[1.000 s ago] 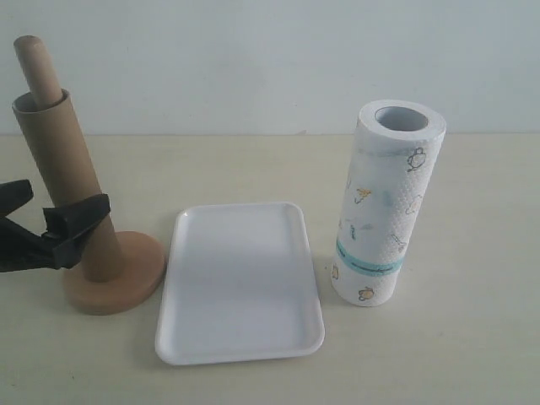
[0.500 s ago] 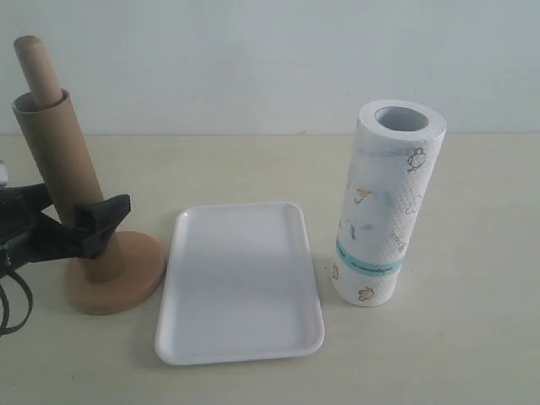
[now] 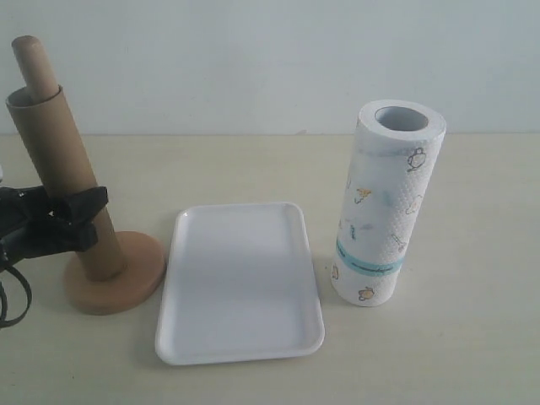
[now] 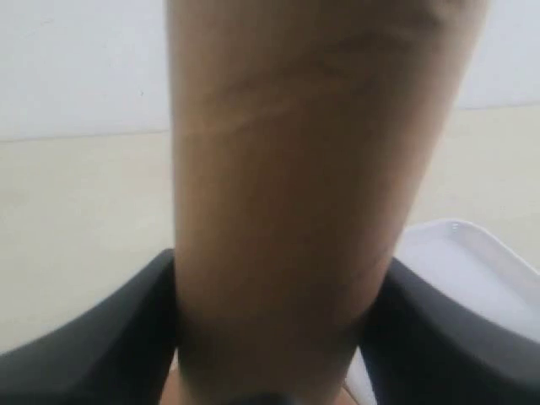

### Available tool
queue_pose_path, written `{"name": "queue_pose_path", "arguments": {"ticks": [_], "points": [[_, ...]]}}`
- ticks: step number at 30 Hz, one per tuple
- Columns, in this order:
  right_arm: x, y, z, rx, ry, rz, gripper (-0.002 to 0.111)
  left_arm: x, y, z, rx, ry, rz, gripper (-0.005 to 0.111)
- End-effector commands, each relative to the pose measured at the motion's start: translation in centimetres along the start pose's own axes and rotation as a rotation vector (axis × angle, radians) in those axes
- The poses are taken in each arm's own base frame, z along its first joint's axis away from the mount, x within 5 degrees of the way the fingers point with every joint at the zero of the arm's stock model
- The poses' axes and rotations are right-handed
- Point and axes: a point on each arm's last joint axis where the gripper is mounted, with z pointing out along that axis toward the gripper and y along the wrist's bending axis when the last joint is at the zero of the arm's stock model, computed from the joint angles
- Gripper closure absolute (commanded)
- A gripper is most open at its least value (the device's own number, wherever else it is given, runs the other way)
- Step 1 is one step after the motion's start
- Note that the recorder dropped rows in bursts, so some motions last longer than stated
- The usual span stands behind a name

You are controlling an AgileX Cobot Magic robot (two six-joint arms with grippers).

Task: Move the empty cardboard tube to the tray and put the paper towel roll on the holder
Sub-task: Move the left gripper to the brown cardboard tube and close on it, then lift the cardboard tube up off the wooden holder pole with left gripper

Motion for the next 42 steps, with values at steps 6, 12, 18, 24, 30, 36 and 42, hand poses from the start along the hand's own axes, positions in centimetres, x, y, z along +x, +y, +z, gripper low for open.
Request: {"name": "queue_pose_path", "arguments": {"ticks": [6,12,18,24,30,36,42], "points": [[-0.1,0.0,0.0,-0.001,-0.013,-0.004,0.106,-8.1,-1.8,-4.0,0.045,-0.276,0.013,0.103],[-0.1,0.0,0.0,-0.001,-0.013,-0.004,0.106,-15.0,-3.4,-7.1,0.083,-0.363,0.066,0.103],[-0.1,0.0,0.0,-0.001,-0.013,-0.004,0.106,-19.7,-4.2,-9.7,0.067,-0.392,0.047,0.103],[-0.1,0.0,0.0,-0.001,-0.013,-0.004,0.106,-25.0,-6.1,-12.6,0.156,-0.39,0.073,0.103],[-0.1,0.0,0.0,-0.001,-0.013,-0.004,0.106,-28.8,-8.3,-14.7,0.329,-0.398,0.034,0.103],[-0.1,0.0,0.0,-0.001,-0.013,-0.004,0.106,-29.7,-9.7,-13.2,0.568,-0.168,-0.053,0.103],[-0.1,0.0,0.0,-0.001,-0.013,-0.004,0.106,-28.2,-9.6,-10.1,0.672,-0.032,-0.085,0.103]]}}
